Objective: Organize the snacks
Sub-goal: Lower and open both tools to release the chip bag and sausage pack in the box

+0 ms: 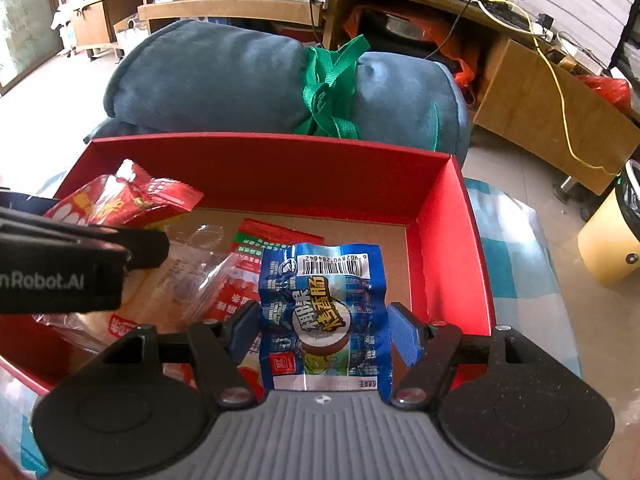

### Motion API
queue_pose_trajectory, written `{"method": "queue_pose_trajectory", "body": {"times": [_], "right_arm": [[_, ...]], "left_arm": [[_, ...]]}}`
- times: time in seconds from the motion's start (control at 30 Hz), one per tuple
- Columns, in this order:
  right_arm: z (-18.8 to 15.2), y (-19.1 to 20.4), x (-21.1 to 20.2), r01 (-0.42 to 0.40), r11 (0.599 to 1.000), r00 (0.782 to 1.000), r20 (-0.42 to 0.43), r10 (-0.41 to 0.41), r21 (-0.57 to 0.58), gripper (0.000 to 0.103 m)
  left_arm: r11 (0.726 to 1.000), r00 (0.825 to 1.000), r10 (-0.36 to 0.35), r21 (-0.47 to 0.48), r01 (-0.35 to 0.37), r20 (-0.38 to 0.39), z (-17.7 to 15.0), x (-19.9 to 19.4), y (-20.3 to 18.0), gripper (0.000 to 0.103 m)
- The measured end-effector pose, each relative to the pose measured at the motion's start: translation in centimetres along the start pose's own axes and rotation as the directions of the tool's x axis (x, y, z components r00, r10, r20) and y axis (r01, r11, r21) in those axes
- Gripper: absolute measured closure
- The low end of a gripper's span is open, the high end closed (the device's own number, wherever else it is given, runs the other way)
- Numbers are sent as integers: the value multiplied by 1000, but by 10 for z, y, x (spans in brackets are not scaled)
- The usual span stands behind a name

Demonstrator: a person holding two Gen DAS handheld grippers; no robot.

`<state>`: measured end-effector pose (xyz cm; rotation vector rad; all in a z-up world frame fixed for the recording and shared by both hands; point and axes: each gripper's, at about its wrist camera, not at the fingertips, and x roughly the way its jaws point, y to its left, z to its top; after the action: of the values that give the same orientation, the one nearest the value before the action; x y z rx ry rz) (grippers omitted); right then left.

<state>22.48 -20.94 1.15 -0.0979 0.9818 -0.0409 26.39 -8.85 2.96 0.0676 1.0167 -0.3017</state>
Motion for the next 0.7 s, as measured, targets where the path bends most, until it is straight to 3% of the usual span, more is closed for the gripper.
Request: {"method": "queue_pose_trajectory", "body": {"times": [0.27, 0.7], "right_arm": [[1, 1, -2, 14, 1000, 1000, 17, -14, -8, 39], [2, -1, -16, 12, 1000, 999, 43, -12, 0, 38]], "left_arm": [[999, 1000, 29, 25, -29, 8, 0, -2, -3, 23], [999, 999, 32, 13, -32, 9, -3, -12, -1, 22]]}}
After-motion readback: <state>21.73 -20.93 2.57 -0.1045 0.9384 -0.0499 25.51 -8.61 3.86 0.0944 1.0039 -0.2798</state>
